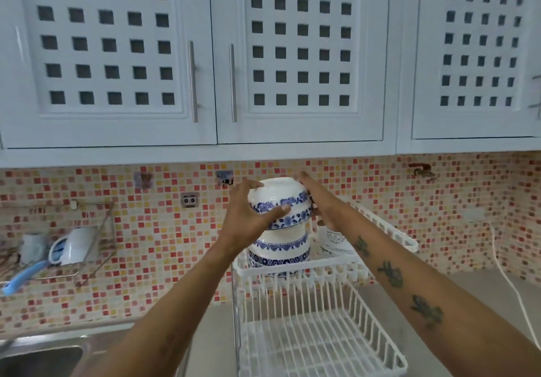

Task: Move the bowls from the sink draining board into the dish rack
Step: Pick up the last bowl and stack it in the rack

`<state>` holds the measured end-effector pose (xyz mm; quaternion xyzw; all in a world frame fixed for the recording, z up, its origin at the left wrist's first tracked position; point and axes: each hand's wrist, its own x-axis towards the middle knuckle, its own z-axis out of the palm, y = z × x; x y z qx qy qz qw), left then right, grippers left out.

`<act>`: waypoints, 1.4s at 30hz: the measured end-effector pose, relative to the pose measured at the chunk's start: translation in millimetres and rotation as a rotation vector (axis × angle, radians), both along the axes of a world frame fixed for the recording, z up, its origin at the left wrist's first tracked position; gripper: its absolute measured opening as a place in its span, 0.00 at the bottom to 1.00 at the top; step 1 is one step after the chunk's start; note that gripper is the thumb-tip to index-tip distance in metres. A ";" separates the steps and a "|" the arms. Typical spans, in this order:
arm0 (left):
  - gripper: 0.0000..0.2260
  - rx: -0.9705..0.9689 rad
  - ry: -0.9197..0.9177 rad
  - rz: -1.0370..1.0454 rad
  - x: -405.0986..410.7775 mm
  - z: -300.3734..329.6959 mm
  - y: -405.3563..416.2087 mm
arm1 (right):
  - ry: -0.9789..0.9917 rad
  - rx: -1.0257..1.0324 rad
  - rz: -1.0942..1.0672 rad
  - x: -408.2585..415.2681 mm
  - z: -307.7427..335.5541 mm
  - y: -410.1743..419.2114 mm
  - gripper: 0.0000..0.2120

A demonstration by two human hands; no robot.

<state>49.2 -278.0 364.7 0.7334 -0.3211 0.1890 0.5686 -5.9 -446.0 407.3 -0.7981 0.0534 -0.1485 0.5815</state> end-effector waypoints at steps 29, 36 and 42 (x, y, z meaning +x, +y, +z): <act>0.38 0.348 -0.025 0.139 45.7 -59.7 -40.7 | 0.103 0.171 -0.007 47.3 -74.7 -14.9 0.17; 0.39 0.364 -0.019 0.155 43.3 -61.0 -43.3 | 0.111 0.110 -0.012 69.1 -89.7 -27.8 0.41; 0.38 0.382 -0.021 0.169 42.8 -61.6 -42.3 | 0.085 0.064 -0.047 69.3 -90.6 -23.3 0.42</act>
